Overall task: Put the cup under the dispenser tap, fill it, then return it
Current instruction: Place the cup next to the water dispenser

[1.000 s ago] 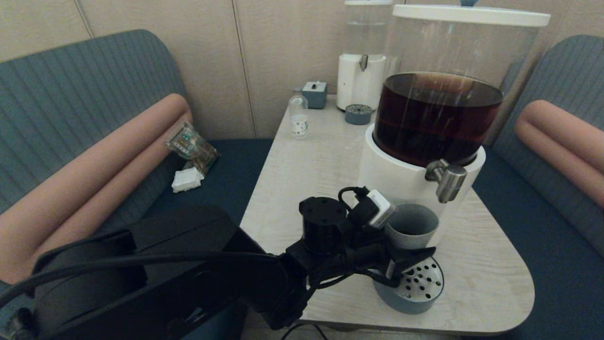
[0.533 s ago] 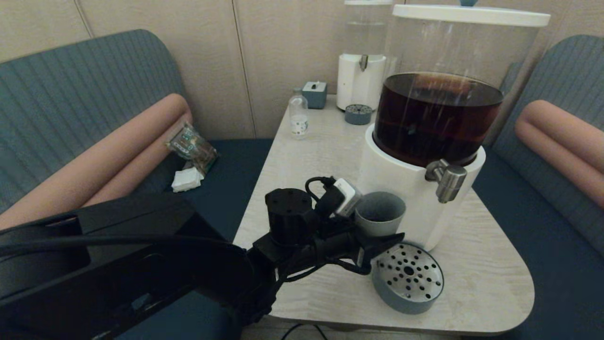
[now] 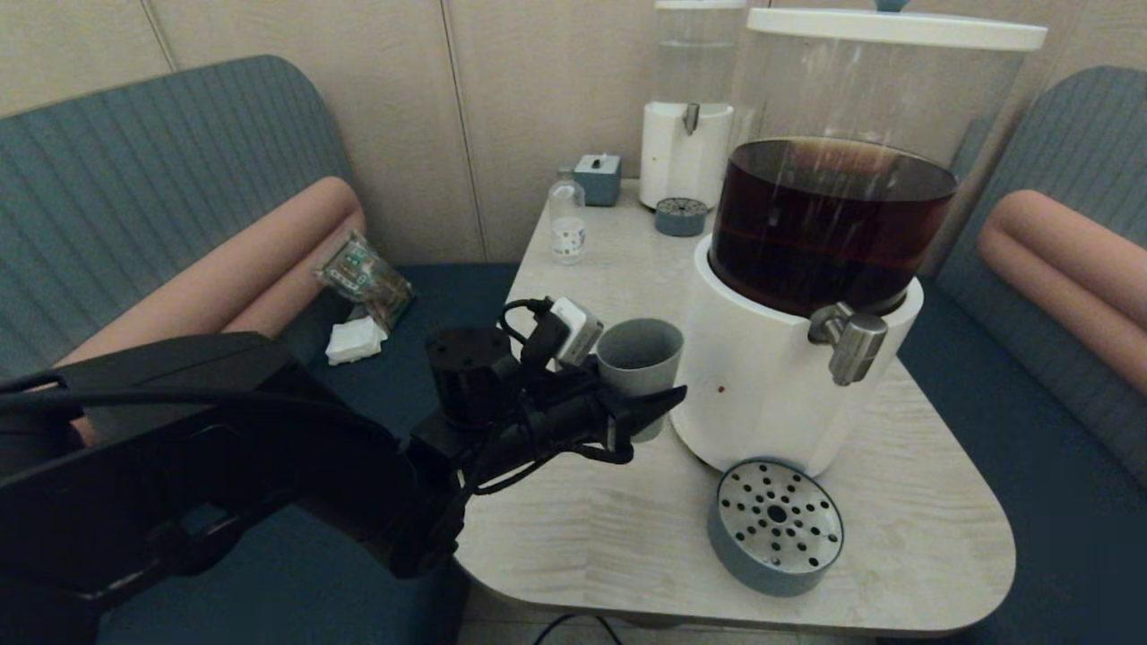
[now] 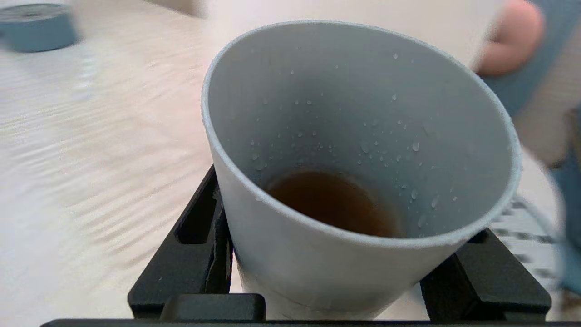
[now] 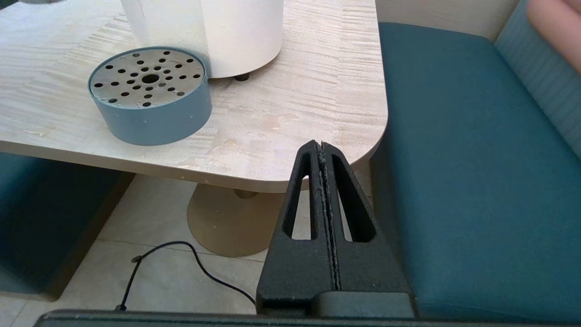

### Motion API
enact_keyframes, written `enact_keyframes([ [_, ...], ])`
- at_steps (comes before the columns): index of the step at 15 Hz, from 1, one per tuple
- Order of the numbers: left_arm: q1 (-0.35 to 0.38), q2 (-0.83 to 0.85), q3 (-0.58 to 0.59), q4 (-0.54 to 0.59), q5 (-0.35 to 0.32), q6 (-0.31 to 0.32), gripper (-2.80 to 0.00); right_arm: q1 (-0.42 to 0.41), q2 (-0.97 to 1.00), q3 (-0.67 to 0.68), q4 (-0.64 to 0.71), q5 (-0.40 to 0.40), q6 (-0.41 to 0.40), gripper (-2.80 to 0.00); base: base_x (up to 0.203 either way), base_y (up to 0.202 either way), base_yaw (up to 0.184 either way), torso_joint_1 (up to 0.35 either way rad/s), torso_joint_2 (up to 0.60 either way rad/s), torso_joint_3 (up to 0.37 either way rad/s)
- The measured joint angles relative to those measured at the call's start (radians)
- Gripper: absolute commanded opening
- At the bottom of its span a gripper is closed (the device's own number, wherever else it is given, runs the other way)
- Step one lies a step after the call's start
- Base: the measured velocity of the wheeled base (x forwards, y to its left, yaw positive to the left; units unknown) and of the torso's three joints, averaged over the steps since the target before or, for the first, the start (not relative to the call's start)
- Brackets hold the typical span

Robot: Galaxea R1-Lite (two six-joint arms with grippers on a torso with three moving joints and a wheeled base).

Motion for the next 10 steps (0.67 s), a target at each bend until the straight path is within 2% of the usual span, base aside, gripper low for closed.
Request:
enact_keyframes([
  [4,0.097,0.014,-0.032,0.001,-0.001,-0.001,-2.80,0.000,0.000,0.000,0.000,0.000,0.000,-2.80,0.000,0.000,0.000,0.000,0.00,0.000],
  [10,0.232,0.148,-0.207,-0.010,-0.002,-0.004,-2.80,0.000,0.000,0.000,0.000,0.000,0.000,-2.80,0.000,0.000,0.000,0.000,0.00,0.000],
])
